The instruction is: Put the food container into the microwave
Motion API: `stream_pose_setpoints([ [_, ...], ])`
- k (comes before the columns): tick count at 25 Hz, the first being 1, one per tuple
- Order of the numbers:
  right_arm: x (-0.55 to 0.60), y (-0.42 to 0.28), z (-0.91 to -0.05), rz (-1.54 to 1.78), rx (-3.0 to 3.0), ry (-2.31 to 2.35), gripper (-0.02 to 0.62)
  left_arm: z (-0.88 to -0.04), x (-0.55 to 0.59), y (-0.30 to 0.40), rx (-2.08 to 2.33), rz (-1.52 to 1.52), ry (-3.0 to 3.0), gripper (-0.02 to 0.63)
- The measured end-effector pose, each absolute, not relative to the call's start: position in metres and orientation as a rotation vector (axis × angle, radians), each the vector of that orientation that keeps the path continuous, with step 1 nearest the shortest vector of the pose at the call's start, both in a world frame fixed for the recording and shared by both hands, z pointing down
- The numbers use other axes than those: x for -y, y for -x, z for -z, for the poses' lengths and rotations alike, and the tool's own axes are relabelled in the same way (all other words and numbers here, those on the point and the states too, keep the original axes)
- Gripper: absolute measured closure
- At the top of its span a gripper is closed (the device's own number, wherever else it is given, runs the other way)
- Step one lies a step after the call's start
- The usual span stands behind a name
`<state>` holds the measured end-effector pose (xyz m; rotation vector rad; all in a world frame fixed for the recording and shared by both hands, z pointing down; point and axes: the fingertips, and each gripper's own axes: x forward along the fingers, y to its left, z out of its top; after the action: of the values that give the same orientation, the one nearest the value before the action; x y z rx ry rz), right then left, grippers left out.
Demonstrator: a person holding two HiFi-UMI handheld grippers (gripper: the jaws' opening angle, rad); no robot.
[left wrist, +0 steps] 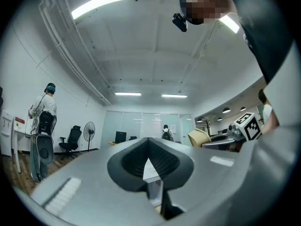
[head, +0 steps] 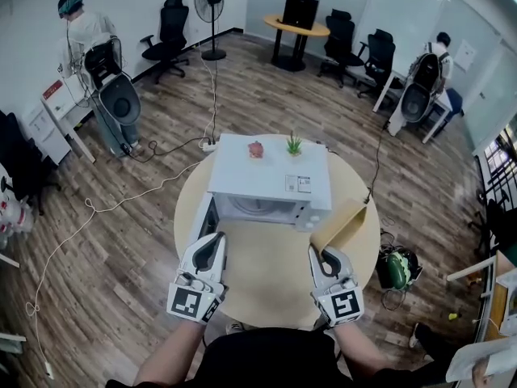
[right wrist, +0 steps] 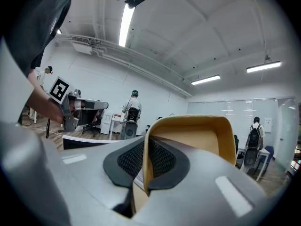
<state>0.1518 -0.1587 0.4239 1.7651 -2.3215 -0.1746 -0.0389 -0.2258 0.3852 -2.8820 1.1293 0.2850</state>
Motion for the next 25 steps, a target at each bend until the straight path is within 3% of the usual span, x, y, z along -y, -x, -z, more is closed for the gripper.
stream_pose_setpoints([
  [12,0.183,-0.158,-0.433,0.175,2.325,-1.614,0.583,-0.392,0.225,0.02,-1.139,-0.266,2.893,0.607],
  [25,0.235,-0.104,-0.47,0.279,2.363,-1.069,0.583,-0.42,0.21,0.023,-1.2,-0.188,2.931,0.607],
])
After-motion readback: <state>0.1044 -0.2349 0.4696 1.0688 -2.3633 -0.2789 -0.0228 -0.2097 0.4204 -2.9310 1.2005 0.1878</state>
